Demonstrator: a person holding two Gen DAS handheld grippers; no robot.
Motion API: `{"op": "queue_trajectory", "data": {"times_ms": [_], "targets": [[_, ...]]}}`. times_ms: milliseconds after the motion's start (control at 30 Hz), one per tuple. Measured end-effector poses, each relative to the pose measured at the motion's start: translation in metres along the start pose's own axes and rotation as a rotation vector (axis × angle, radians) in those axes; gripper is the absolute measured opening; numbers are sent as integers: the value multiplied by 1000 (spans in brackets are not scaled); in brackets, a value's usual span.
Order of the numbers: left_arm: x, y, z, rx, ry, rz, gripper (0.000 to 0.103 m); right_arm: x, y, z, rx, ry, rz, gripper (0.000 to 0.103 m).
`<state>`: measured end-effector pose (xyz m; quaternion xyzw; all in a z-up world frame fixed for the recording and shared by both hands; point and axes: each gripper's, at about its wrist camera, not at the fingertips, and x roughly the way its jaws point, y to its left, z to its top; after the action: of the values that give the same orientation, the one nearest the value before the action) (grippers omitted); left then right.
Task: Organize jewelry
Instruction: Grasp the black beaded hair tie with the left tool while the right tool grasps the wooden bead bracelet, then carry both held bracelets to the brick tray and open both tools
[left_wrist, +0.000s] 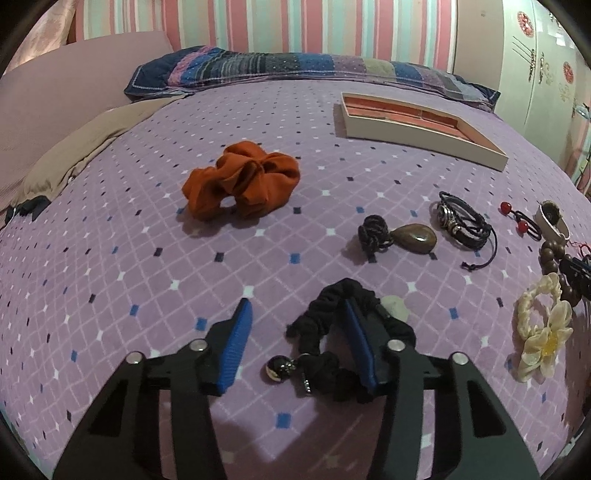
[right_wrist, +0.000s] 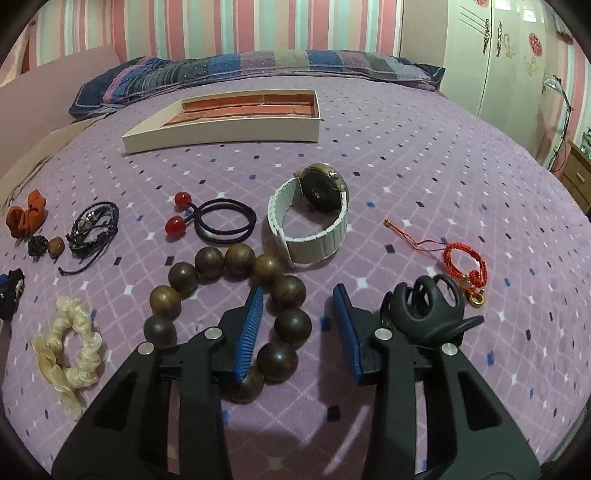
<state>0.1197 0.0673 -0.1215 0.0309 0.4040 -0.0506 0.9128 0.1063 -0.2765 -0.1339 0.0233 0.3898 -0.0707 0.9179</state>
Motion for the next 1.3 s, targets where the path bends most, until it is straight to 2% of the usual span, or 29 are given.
{"op": "queue_trajectory", "data": {"times_ms": [100,233,500,867,1300], "targets": [[2,0,1,-5,1,-5,44,0,-3,1,12,0,21,37],[1,-2,1,-7,4,-19,28,-1,-3,0,-2,-8,40,22],[-2,-6,2,-15,4,-22,15,-8,-3,-4,-12,-27,70,21],[-29,-14,11,-22,-45,-40,12,-40,2,4,-41,-100,119,20],[-52,-37,69,13,-114,-93,12,-61,18,48,-70,-144,184,20]]}}
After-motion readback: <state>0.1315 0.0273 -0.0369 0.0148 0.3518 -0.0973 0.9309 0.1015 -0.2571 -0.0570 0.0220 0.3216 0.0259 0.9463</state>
